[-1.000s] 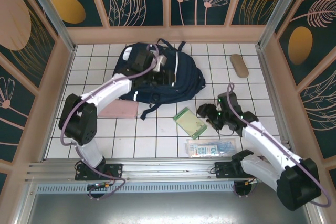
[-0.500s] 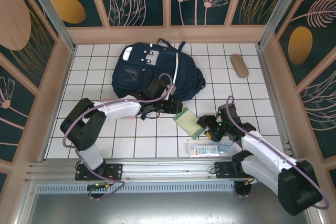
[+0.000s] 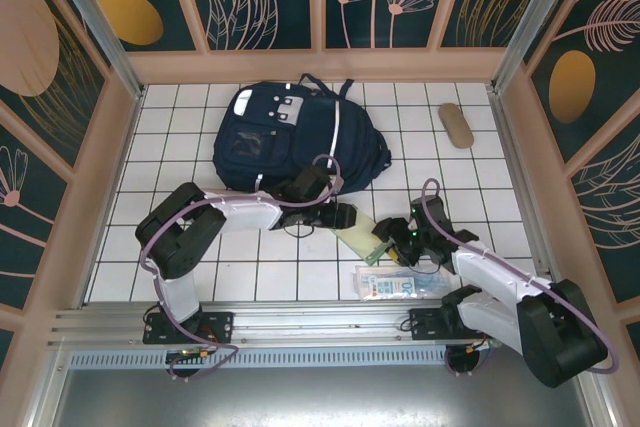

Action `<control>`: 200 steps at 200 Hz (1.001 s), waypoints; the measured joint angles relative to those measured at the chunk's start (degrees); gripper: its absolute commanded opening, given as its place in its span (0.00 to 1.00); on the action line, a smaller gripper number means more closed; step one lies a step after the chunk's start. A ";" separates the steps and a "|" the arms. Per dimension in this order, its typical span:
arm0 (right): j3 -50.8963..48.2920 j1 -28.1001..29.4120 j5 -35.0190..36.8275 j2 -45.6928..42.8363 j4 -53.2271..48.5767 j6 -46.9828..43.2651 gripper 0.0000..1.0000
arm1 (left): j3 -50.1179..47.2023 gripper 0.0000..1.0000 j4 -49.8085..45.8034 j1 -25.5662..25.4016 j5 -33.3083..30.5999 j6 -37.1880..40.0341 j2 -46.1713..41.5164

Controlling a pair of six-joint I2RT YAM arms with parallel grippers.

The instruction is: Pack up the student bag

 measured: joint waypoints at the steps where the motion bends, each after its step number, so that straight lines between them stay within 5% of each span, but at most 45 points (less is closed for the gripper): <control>1: 0.00 0.00 0.00 -0.02 0.00 0.00 0.59 | -0.04 0.66 0.02 0.00 -0.02 -0.04 0.00; 69: 0.00 0.00 0.22 -4.04 0.26 0.55 0.44 | -1.95 0.65 2.14 -0.04 -0.68 -0.90 -0.11; 200: -0.31 0.11 0.48 -4.63 3.63 0.37 0.00 | -5.60 0.67 2.25 -0.48 -1.99 -2.36 -5.27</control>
